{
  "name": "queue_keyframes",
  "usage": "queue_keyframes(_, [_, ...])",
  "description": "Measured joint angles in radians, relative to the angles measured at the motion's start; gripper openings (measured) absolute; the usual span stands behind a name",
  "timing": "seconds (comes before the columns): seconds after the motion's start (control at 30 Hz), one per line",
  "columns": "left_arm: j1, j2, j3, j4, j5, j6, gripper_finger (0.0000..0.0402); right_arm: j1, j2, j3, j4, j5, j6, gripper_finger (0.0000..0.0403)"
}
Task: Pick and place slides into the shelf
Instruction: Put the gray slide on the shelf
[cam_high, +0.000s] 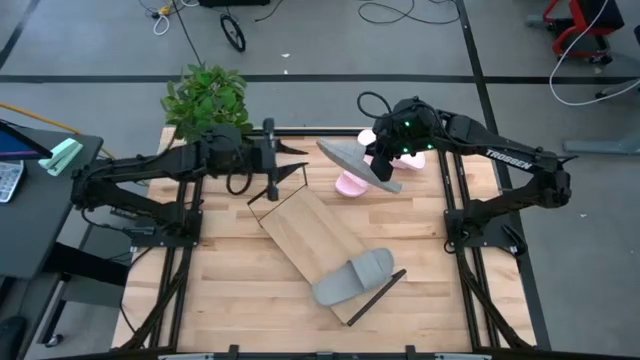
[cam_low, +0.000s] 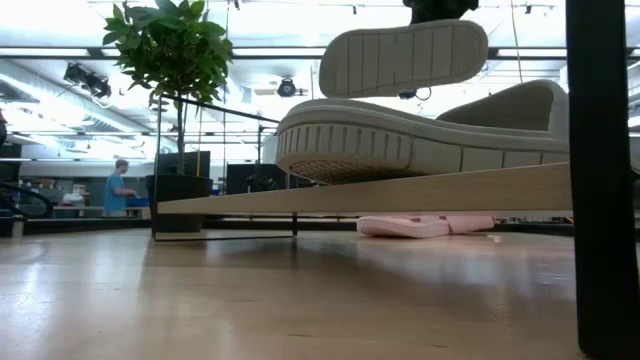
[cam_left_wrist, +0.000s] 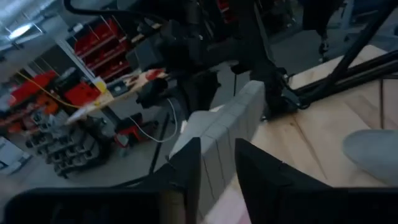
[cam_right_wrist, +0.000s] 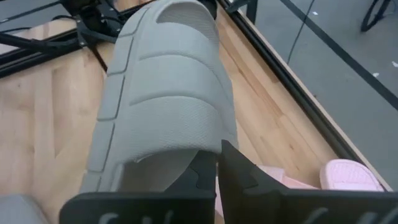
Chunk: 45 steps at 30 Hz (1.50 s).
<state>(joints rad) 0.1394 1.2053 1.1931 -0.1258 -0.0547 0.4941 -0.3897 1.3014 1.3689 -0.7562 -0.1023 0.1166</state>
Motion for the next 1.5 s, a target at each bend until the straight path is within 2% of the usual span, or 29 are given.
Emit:
queue_keyframes(0.33, [0.0, 0.094, 0.0, 0.021, -0.029, 0.007, 0.0219, 0.031, 0.001, 0.0, 0.002, -0.1, 0.014, 0.0])
queue_keyframes(0.57, [-0.006, 0.119, 0.0, 0.031, -0.053, -0.003, 0.0255, 0.064, 0.001, 0.0, 0.002, -0.112, 0.015, 0.0])
queue_keyframes(0.93, [-0.011, 0.134, 0.002, -0.007, -0.053, -0.011, 0.025, 0.066, 0.001, 0.0, 0.022, -0.117, 0.014, 0.0])
queue_keyframes(1.27, [-0.016, 0.207, 0.002, 0.047, -0.035, -0.011, 0.0245, 0.066, 0.001, 0.0, 0.029, -0.143, 0.013, 0.0])
queue_keyframes(1.37, [-0.015, 0.211, 0.002, 0.073, -0.049, -0.004, 0.0226, 0.066, 0.002, 0.0, 0.03, -0.142, 0.012, 0.0])
queue_keyframes(1.5, [-0.016, 0.209, 0.002, 0.125, -0.048, 0.034, 0.0169, 0.064, 0.001, 0.0, 0.038, -0.139, 0.011, 0.0])
